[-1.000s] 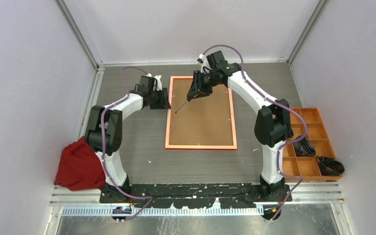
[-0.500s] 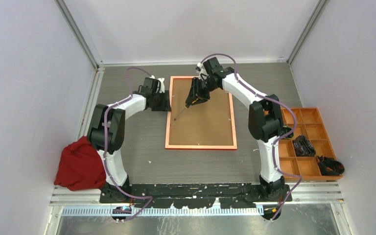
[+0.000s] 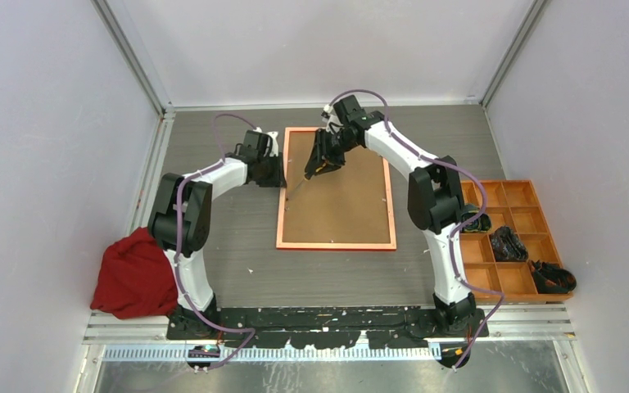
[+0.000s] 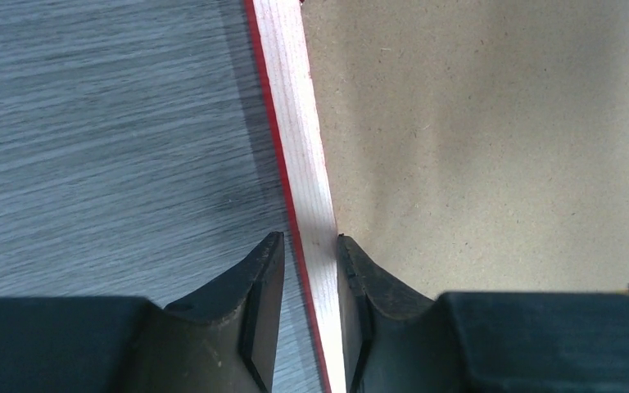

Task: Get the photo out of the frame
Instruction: Release the photo frame item from the photo frame.

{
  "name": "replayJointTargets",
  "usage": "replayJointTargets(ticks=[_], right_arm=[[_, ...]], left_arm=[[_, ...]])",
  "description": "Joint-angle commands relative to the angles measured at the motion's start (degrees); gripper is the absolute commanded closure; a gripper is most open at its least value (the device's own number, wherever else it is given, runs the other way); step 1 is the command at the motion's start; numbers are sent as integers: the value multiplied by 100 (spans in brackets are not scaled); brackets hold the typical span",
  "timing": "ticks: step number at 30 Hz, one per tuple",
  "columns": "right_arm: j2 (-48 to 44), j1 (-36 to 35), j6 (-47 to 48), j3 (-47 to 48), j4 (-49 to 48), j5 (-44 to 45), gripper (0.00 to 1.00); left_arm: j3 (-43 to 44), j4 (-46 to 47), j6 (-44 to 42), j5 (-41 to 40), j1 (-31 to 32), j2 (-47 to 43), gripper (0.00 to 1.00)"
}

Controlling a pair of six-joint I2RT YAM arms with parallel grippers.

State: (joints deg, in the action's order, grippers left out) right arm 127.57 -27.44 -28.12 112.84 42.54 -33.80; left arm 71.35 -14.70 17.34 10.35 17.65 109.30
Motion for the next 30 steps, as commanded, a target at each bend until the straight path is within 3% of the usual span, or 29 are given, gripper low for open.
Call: replayJointTargets(ticks=[1, 11, 23, 30], right_arm=[[-39, -56, -78, 265, 121, -187, 99], [45, -190, -54, 267, 146, -212, 99], [-58, -275, 153, 175, 306, -322, 99], [-89, -361, 259, 168, 379, -308, 99]], left_arm=[[107, -29, 38, -117, 15, 81, 71], [81, -20, 136, -103, 37, 150, 76], [54, -26, 192, -134, 46, 230, 98], [28, -29, 226, -178, 46, 247, 99]])
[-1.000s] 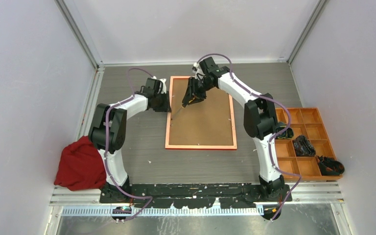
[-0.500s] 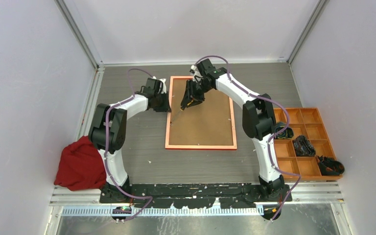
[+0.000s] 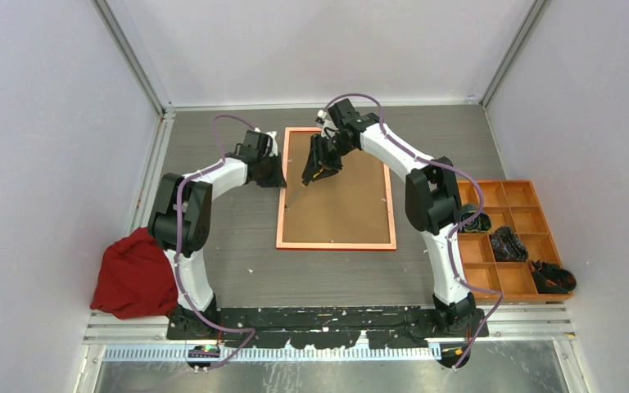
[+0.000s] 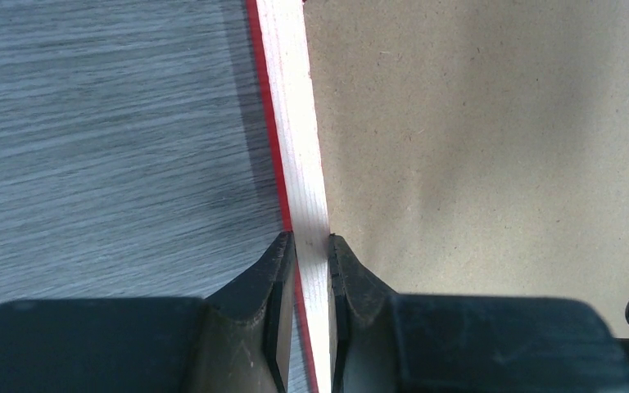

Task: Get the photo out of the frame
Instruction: Release the photo frame item from the photo frame.

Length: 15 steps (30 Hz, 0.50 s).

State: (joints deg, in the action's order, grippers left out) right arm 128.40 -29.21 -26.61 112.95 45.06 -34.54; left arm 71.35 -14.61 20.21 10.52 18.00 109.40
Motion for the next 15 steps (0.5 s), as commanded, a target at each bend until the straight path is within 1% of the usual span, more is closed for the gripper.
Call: replayJointTargets(ticks=[1, 15], right_arm=[[-188, -201, 112, 158, 127, -228, 99], [-144, -291, 536, 253, 351, 88, 99]], left_arm=[[28, -41, -61, -191, 11, 232, 99], [-7, -9, 10, -117, 11, 266, 99]])
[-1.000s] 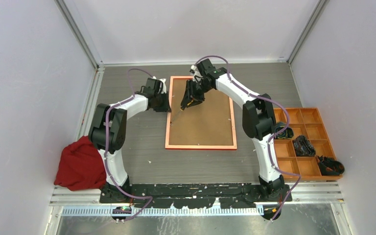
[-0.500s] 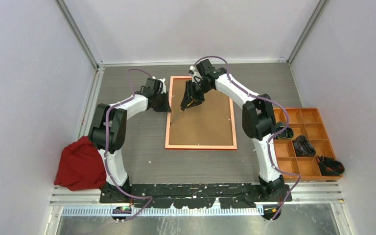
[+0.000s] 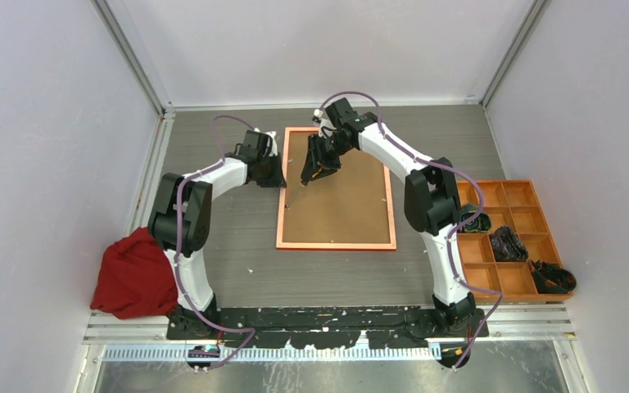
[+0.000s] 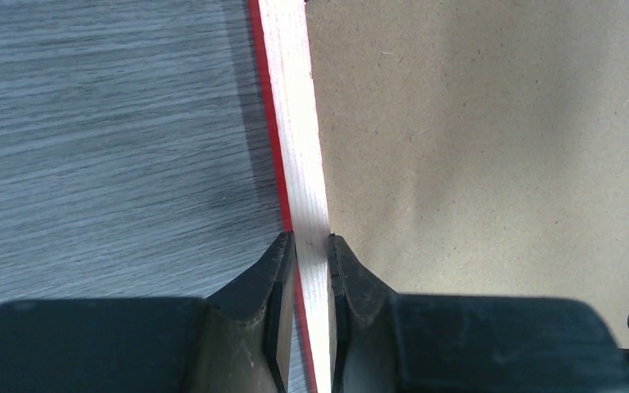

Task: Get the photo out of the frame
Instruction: Release the photo frame item from the photo frame.

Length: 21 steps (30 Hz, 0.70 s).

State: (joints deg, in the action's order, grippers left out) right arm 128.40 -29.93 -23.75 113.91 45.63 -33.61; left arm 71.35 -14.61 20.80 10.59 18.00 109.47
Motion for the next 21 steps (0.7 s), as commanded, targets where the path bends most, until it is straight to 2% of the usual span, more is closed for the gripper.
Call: replayJointTargets(ticks=[1, 21], right_arm=[[-148, -221, 285, 173, 316, -6, 99], [-164, -336, 635, 287, 537, -26, 99]], left_arm=[[-15, -7, -42, -123, 11, 265, 99], [-16, -7, -5, -147, 11, 303, 100]])
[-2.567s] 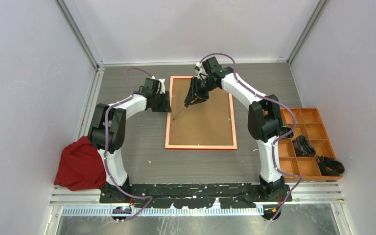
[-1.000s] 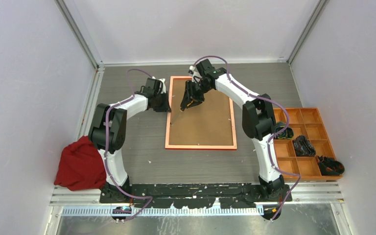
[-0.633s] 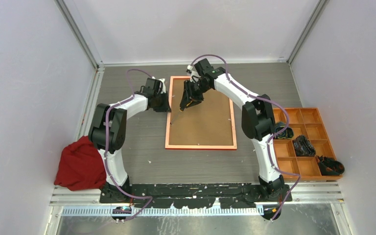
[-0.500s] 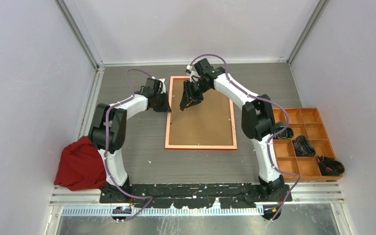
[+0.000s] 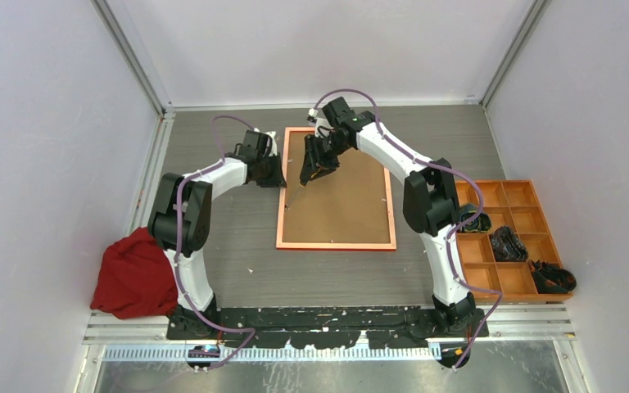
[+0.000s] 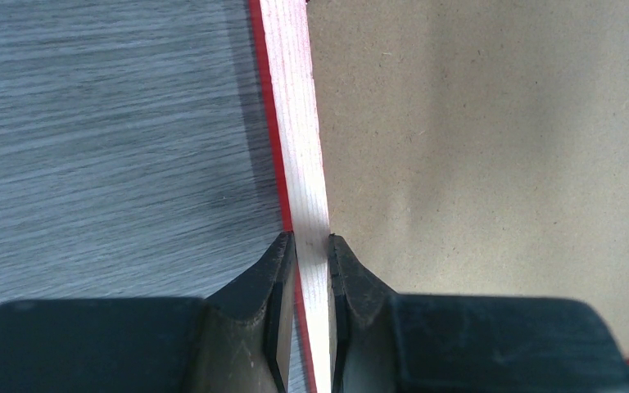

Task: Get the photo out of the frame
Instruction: Release the photo frame item from the photo frame.

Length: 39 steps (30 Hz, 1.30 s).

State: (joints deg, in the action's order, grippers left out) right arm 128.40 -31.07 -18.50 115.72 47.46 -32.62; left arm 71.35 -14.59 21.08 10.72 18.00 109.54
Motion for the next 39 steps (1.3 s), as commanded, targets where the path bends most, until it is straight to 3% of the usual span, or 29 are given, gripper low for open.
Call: replayJointTargets(ticks=[1, 16, 23, 39], right_arm=[[-166, -220, 110, 108, 344, -108, 99], [-588, 23, -376, -180, -360, 922, 99], [-773, 227, -594, -390, -601, 860, 99], [-855, 409, -1294, -969, -1410, 116, 99]], left_arm=[[-16, -3, -34, -158, 11, 285, 99], [-71, 69, 8, -51, 2, 198, 100], [-98, 114, 19, 36, -7, 101, 99], [-147, 255, 28, 322, -42, -64, 74]])
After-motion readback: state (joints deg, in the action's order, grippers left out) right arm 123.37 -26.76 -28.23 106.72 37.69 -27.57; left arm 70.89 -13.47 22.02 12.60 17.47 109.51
